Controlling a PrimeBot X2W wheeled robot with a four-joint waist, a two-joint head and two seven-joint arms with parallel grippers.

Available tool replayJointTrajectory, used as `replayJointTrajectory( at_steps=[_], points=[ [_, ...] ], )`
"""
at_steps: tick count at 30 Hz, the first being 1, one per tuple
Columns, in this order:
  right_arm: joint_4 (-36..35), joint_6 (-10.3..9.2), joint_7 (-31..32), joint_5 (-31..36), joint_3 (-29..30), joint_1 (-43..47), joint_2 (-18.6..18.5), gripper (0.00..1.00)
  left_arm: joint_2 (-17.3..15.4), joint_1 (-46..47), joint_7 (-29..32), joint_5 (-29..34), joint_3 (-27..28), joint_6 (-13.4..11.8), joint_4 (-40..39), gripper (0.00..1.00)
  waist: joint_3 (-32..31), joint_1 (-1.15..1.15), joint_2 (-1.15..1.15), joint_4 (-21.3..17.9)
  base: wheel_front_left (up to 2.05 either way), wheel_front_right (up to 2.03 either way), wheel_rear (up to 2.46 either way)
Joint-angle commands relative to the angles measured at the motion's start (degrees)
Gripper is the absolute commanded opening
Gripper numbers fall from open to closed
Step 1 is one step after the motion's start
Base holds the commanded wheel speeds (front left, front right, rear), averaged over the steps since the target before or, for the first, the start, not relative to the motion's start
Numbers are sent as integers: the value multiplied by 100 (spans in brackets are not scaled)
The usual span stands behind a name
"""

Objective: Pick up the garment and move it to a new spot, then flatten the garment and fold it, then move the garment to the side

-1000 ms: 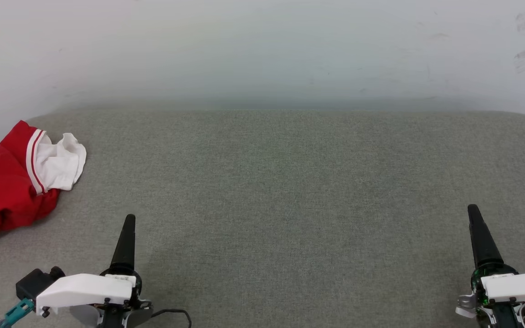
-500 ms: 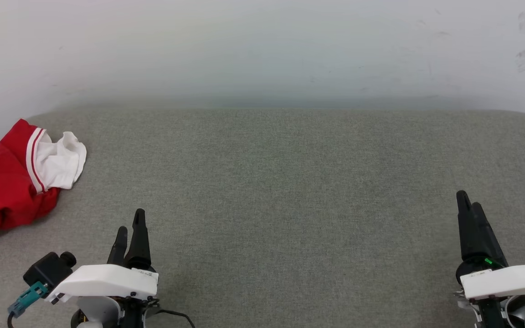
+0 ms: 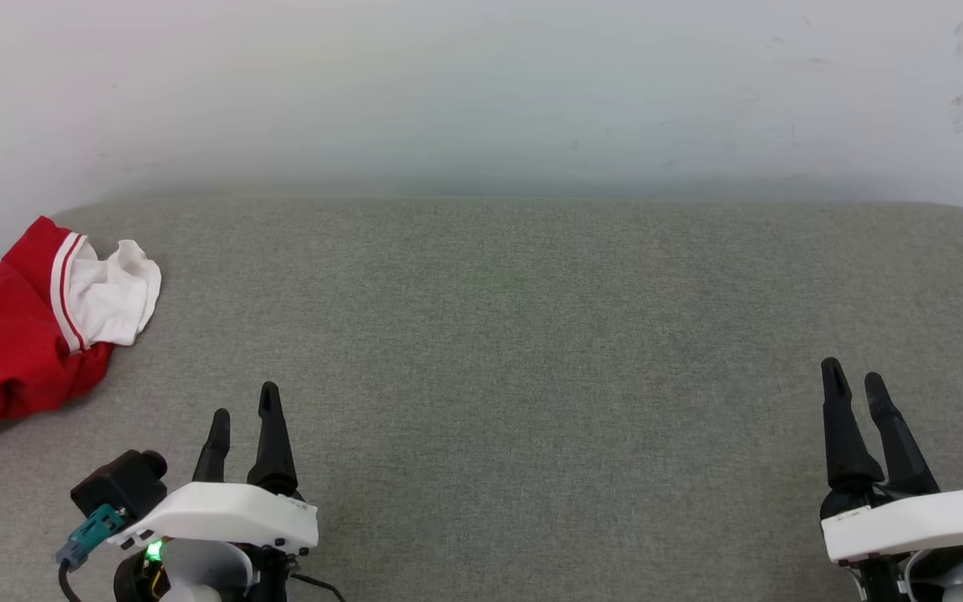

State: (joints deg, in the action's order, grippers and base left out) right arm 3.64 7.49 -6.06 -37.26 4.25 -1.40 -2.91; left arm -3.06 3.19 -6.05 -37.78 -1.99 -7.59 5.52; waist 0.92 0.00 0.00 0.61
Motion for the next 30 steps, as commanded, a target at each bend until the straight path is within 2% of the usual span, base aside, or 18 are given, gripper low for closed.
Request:
replayJointTrajectory(
  at_steps=[1, 18, 30],
  points=[
    [-94, 1, -58, 199, -9, -35, -2, 100, -54, 45, -63, 207, -56, -57, -96, 100, 0, 0, 0, 3, 0, 0, 0],
    [-222, 0, -322, 1366, -68, 26, 0, 100, -241, 38, -331, 1309, -465, -417, -263, 100, 23, 0, 0, 38, 0, 0, 0],
    [-292, 0, -477, 2003, -74, 62, 1, 100, -309, -13, -482, 1898, -679, -508, -334, 100, 29, 0, 0, 42, 0, 0, 0]
  ],
)
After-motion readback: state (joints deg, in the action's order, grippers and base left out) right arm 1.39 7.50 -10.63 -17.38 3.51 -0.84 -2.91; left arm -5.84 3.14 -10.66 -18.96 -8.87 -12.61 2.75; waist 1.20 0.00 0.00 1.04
